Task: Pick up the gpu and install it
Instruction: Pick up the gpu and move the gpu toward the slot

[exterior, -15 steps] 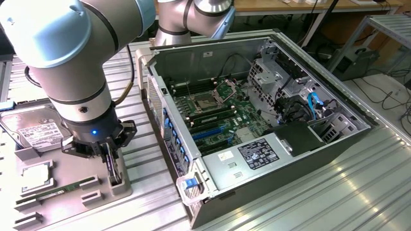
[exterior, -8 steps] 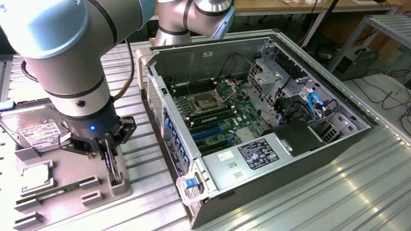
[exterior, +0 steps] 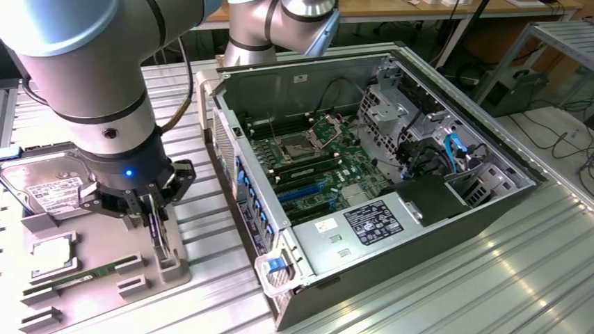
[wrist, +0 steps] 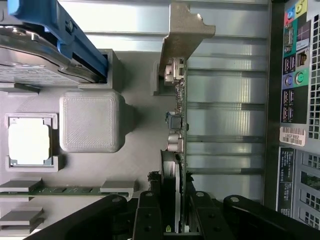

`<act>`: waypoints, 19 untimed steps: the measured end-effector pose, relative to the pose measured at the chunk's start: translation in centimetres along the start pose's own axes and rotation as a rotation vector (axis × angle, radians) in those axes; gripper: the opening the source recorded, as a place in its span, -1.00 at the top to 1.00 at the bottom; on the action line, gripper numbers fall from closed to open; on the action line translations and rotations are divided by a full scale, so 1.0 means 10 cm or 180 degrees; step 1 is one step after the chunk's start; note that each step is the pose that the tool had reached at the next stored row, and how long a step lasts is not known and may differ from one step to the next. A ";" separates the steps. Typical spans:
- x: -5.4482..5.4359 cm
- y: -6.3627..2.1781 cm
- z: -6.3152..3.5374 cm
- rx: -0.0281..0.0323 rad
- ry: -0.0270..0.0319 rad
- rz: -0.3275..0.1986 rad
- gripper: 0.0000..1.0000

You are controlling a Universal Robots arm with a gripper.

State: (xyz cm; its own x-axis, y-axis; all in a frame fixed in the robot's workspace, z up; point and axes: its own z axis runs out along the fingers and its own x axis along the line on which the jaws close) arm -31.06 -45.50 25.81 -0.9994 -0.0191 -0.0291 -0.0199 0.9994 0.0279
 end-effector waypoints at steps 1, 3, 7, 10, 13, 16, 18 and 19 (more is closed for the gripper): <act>0.00 0.000 -0.013 0.0000 0.0000 0.0000 0.45; 0.00 0.002 -0.066 0.0000 0.0000 0.0000 0.45; 0.00 0.004 -0.143 -0.0001 0.0000 0.0000 0.45; -0.01 0.004 -0.152 -0.0001 0.0000 0.0000 0.45; -0.01 0.005 -0.170 -0.0001 0.0000 0.0000 0.45; -0.01 0.005 -0.182 -0.0001 -0.0001 0.0000 0.45; -0.01 0.005 -0.189 -0.0001 0.0000 0.0000 0.45; -0.01 0.005 -0.192 -0.0001 0.0000 0.0000 0.45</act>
State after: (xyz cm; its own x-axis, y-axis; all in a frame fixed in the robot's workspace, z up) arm -31.05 -45.50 27.74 -0.9994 -0.0191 -0.0291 -0.0199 0.9994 0.0282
